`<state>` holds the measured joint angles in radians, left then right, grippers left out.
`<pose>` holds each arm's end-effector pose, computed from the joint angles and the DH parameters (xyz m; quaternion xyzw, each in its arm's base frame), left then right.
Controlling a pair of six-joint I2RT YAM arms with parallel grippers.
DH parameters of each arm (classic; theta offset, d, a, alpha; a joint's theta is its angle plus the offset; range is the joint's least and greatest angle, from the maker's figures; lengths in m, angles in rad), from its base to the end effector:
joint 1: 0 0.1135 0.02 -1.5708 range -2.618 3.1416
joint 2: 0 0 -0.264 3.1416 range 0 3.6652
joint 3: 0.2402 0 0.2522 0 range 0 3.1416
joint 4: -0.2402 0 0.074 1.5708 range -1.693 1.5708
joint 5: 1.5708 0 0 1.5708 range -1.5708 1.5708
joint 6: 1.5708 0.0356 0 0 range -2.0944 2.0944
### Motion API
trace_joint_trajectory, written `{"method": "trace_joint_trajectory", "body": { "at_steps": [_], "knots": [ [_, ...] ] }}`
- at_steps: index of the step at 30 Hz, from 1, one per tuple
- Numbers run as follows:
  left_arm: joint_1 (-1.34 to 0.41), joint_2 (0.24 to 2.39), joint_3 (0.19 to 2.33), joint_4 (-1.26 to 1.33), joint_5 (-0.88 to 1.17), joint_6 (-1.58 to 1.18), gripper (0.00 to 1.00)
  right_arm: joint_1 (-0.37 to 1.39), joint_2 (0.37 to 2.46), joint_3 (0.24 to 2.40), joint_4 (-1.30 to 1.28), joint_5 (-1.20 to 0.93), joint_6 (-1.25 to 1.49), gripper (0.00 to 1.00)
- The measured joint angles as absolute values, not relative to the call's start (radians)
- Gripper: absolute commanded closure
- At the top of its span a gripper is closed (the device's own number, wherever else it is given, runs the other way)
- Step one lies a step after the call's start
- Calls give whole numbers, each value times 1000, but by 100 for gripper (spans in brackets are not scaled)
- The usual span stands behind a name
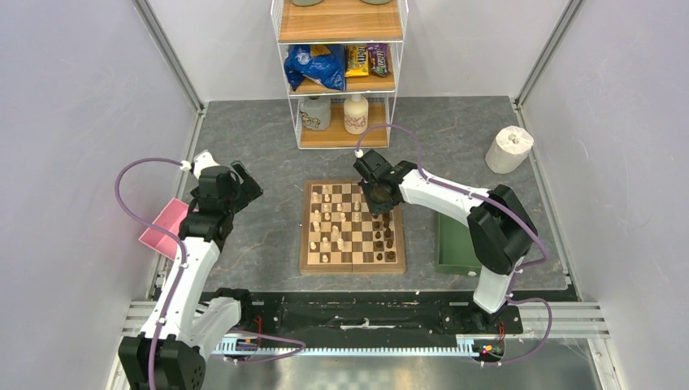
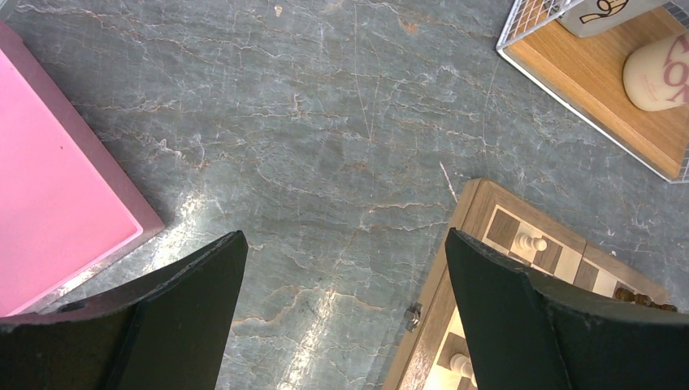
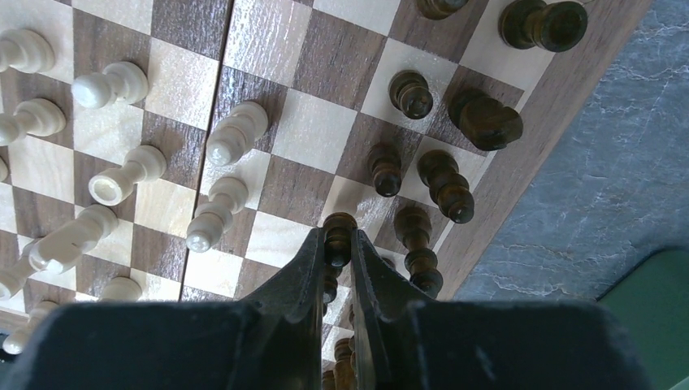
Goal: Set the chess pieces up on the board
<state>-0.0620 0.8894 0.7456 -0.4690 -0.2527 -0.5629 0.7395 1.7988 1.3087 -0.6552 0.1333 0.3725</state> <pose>0.1937 -0.0031 0.2804 -0.2745 0.8385 -0.0341 0.4695 0.2759 0.2453 0.2088 -0.1641 0.9615 0.0559 0.2133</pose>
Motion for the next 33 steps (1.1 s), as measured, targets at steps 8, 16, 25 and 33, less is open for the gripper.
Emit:
{"method": "trace_joint_trajectory", "body": {
  "at_steps": [8,16,25,33],
  "knots": [
    [-62,889,746,-469,-253,-563,0,739,1817,1308,-660,139,359,81],
    [-62,890,746,-469,-253,-563,0,740,1817,1308,-660,154,358,76],
    [-62,890,746,-469,-253,-563,0,740,1818,1308,-660,155,358,69],
    [-62,890,746,-469,-253,-563,0,742,1817,1310,-665,138,356,67]
  ]
}}
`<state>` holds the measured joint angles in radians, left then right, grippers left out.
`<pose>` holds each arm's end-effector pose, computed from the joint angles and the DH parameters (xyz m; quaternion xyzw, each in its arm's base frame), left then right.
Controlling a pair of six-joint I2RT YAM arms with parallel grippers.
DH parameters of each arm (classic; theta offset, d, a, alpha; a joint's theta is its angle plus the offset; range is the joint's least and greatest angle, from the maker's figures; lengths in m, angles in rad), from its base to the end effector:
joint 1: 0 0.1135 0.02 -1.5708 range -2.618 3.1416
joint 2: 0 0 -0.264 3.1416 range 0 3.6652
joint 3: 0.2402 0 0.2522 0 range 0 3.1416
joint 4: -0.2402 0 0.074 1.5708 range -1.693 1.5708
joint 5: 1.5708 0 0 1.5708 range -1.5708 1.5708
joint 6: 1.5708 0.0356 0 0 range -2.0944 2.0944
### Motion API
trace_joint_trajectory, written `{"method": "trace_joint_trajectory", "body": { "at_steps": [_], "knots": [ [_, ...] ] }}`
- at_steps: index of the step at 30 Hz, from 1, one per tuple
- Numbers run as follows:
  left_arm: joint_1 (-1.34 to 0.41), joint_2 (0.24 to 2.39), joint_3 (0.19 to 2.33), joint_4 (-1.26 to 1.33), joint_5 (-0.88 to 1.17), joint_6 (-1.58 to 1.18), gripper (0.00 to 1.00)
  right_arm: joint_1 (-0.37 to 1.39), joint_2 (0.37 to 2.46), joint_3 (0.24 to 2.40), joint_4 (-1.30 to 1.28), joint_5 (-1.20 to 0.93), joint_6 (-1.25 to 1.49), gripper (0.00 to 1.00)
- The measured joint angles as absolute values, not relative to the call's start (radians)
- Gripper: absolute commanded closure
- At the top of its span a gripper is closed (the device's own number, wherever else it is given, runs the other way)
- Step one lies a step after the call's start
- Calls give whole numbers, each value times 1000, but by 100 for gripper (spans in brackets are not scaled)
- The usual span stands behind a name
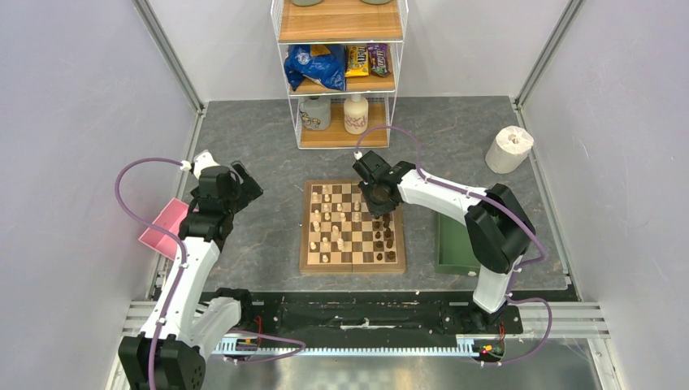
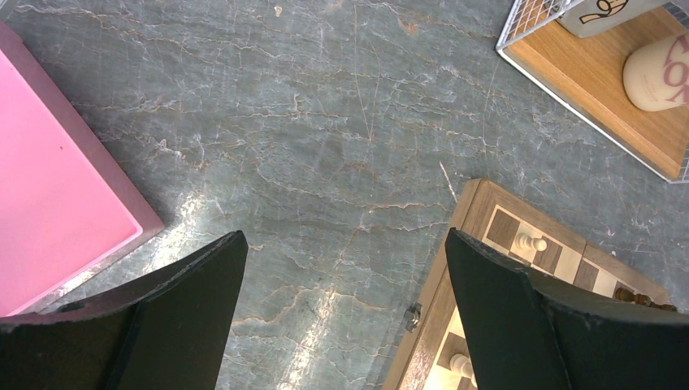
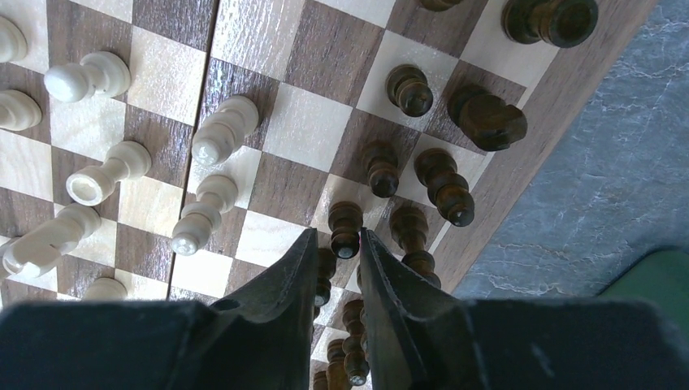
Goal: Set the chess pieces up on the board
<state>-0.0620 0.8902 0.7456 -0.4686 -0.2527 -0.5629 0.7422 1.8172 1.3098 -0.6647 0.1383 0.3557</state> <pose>0.1938 -0.0031 0.2803 -0.2745 0.8386 -0.0341 0.4693 0.2760 0.2465 0.2022 -0.1744 0.9623 0.0453 0.2039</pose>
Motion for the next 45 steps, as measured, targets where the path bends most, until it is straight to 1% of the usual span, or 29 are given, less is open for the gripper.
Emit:
{"method": "trace_joint_trajectory", "body": {
  "at_steps": [10,16,24,29,33,36,45],
  "knots": [
    [-62,891,746,-468,-252,-563,0,746,1776,1333,-693,128,350,60],
    [-62,905,746,-466,-249,-563,0,756,1741,1356,-698,125,346,55],
    [-62,956,765,-478,-233,-561,0,762,1705,1383,-705,109,346,43],
    [-62,1028,876,-530,-213,-547,0,762,1698,1427,-706,102,354,37],
    [-61,1073,992,-553,-181,-522,0,762,1698,1451,-706,85,374,36],
    [-61,1092,1035,-575,-159,-503,0,762,1706,1474,-718,64,393,36],
    [-70,1171,1013,-656,-65,-467,2,762,1798,1569,-728,1,430,36]
  ]
}}
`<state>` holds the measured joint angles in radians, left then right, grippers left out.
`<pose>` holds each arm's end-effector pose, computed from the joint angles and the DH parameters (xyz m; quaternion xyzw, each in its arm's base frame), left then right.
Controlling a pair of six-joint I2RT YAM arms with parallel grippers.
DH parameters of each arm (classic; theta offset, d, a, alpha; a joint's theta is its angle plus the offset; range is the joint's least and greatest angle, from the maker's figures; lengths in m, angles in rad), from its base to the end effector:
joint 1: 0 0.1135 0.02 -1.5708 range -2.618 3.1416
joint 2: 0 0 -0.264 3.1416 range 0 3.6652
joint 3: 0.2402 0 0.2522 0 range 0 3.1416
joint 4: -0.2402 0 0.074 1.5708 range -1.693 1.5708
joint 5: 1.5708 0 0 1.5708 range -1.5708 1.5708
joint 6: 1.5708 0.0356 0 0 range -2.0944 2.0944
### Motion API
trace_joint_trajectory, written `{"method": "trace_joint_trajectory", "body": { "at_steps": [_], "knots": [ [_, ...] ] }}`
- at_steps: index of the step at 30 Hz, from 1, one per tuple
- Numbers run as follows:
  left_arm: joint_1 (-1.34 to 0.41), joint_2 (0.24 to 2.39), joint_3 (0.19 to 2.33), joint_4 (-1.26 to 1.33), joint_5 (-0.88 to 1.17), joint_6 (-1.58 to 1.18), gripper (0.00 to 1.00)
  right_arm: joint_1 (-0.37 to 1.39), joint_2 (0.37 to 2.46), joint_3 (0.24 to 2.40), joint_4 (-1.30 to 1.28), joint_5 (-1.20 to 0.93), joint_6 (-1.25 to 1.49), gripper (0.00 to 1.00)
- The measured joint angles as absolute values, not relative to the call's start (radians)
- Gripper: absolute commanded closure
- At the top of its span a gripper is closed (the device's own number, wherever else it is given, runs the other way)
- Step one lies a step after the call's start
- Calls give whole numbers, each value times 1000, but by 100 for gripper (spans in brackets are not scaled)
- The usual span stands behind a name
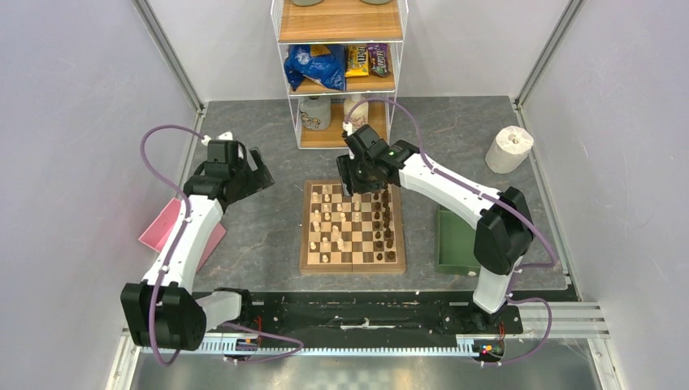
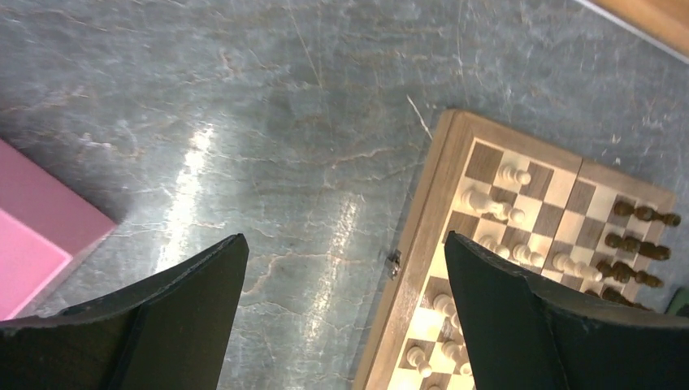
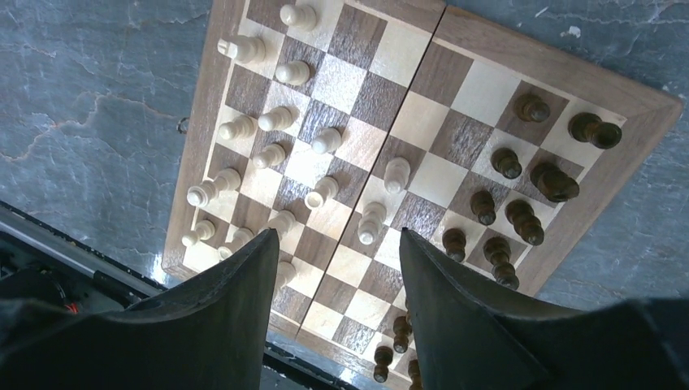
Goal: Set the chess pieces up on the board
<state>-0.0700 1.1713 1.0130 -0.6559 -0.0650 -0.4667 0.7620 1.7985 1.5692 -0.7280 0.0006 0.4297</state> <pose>0.2434 -0.0148 0.2977 -0.1948 0.9082 -0.0688 0.3639 0.2857 0.2726 0.2838 -0.1576 0.9402 0.1692 0.2501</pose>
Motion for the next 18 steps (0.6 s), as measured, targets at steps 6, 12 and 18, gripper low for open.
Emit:
{"method": "trace_joint_trajectory", "body": {
  "at_steps": [6,12,18],
  "knots": [
    [-162,1254,1011,-652,-48,-459,4,762,1816,1619,-741,23,426,37],
    [-295,1378,1049,-652,-58,-451,7,756,1815,1628,-744,40,426,42],
    [-316,1405,1061,-643,-67,-453,7,729,1826,1636,-759,22,427,45]
  ]
}}
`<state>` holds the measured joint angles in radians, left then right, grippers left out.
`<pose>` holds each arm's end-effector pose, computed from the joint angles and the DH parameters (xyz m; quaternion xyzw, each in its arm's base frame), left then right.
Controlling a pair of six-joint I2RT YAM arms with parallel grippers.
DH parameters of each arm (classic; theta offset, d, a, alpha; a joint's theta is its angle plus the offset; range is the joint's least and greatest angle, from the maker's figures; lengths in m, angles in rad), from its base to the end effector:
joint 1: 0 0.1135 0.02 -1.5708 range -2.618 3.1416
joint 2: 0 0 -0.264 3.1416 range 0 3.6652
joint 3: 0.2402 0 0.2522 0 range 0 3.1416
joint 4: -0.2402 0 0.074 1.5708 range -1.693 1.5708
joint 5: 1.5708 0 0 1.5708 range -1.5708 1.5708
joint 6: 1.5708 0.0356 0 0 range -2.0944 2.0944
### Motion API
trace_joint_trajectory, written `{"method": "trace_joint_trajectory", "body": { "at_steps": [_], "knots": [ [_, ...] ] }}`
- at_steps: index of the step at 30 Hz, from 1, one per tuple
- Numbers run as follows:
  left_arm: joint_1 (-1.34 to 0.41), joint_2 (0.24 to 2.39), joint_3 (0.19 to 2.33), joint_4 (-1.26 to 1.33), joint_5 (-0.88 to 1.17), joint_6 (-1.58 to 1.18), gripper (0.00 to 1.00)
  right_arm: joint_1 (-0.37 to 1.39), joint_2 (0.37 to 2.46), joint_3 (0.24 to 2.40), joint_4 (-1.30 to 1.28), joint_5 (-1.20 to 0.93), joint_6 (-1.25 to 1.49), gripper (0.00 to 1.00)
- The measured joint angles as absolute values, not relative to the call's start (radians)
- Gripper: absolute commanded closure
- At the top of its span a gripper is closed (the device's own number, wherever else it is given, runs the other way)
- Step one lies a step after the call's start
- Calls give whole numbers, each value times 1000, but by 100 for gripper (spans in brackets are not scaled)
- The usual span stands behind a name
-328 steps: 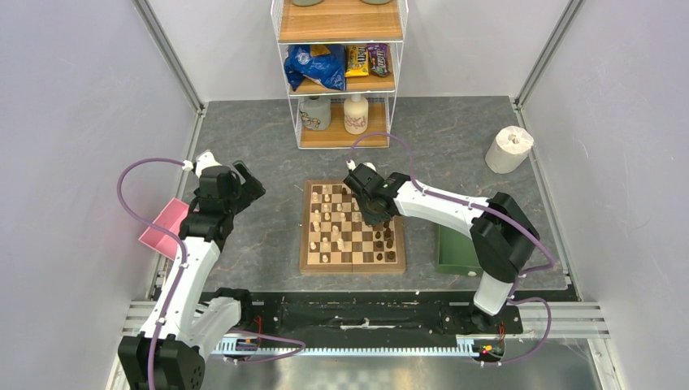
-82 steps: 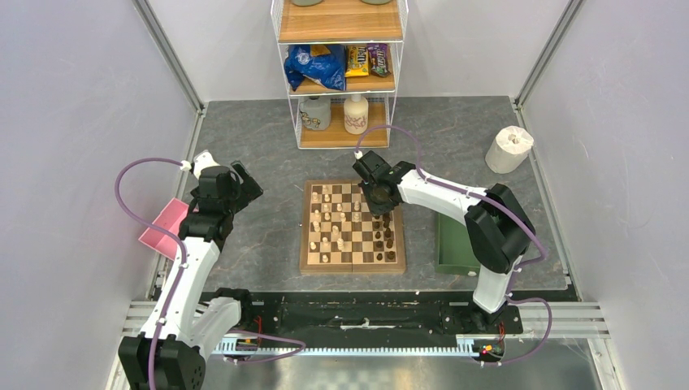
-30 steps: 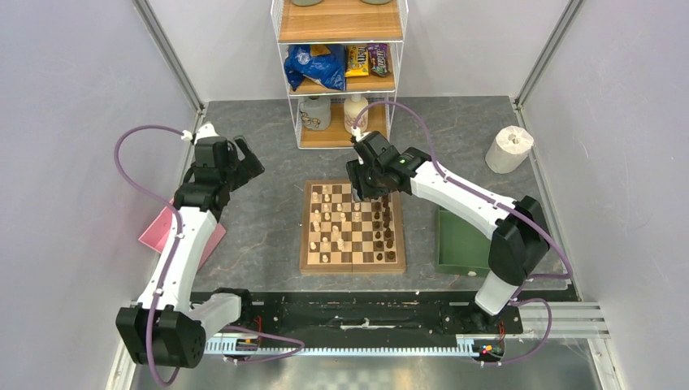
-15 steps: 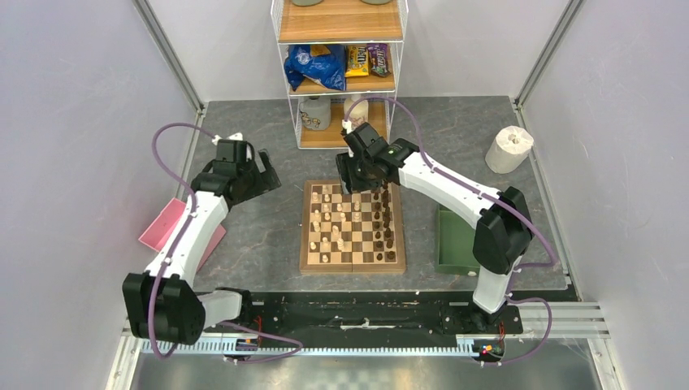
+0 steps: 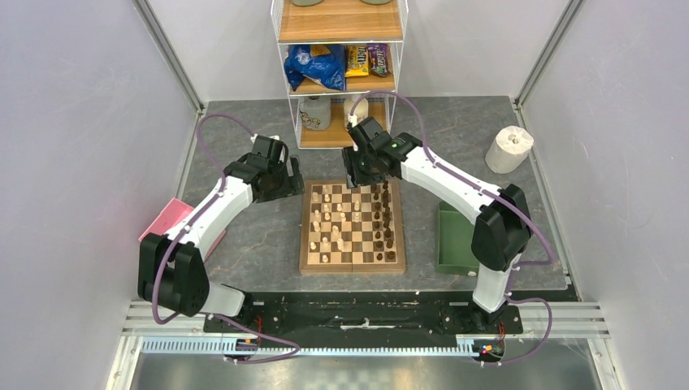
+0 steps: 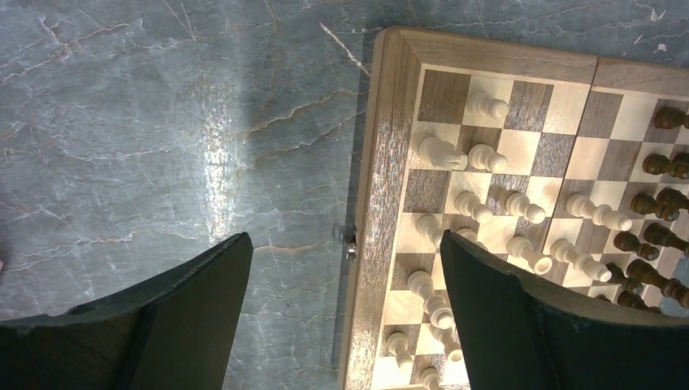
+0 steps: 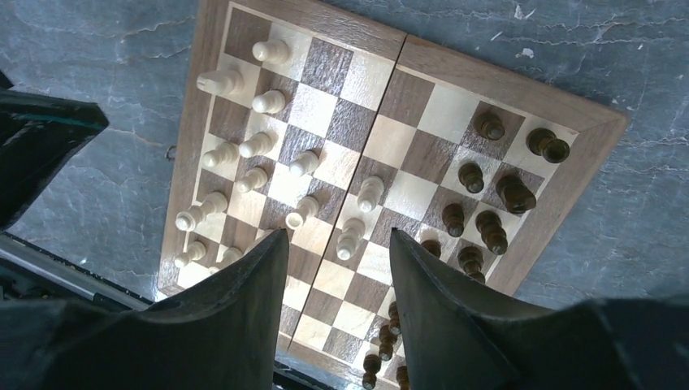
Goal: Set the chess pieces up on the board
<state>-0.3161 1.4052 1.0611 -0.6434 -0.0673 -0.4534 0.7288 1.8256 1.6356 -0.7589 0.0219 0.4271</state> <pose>0.2741 -0.0871 0.2563 -0.0753 0.9543 -0.0780 0.2785 0.3006 0.2673 0.2926 -0.1397 0.9417 0.1584 0.2620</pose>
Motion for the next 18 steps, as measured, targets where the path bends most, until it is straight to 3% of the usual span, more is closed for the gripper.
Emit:
{"method": "trace_joint_trajectory", "body": {
  "at_steps": [18],
  "knots": [
    [-315,1317,1061,-641,-228,-456,7,718,1998,1678,-844,-27,434,54]
  ]
}}
